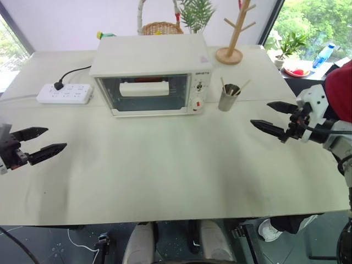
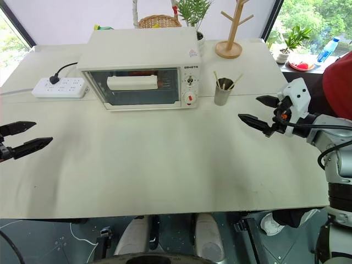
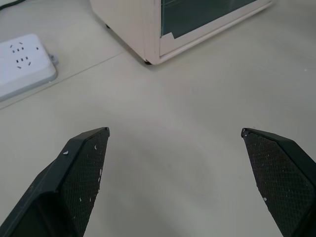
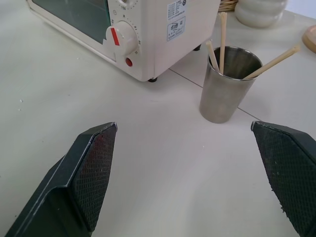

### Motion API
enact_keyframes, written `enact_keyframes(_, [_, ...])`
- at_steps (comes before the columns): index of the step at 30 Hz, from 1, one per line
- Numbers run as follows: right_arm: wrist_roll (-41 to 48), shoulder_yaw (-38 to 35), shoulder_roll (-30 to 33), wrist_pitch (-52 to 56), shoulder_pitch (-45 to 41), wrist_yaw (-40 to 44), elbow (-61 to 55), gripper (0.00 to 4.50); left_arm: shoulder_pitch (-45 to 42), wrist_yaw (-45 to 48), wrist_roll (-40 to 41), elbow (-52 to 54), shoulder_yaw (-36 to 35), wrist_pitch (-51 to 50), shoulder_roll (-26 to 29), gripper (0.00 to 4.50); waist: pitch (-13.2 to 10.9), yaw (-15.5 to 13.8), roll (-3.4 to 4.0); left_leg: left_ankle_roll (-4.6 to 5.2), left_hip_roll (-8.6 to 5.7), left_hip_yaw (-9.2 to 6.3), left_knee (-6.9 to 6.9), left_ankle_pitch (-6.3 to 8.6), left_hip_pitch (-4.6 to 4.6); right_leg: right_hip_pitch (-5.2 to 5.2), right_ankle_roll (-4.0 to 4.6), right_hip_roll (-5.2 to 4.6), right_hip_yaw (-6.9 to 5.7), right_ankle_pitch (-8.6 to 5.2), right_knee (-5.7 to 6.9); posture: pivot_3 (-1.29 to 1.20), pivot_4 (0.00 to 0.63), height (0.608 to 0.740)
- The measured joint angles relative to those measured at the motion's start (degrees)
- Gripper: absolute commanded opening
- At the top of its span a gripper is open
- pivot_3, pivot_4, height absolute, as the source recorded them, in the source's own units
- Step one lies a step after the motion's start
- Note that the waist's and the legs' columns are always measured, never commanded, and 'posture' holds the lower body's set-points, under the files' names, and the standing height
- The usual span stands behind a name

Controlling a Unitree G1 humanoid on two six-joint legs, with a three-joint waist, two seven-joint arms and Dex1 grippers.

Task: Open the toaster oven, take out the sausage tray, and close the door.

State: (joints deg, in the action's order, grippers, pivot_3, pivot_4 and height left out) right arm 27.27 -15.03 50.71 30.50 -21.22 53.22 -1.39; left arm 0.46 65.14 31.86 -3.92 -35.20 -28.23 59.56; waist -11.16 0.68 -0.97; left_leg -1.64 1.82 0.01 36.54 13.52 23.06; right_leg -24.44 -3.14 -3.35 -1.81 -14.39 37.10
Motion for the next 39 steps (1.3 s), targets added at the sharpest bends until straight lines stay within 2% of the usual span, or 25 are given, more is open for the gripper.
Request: enact_keyframes(39, [0.43,0.05,-0.02,1.08,0.02,-0.60,-0.06,4.46,-2.28,0.54,-0.61,-2.85,0.04,1.29,0.00,4.50,0.01,0.01,-0.01,0.00,0.00,0.01,0.03,0.00,0.00,0.00,-0.01,0.02,0.03,0.01,0.03,0.00,0.150,0.740])
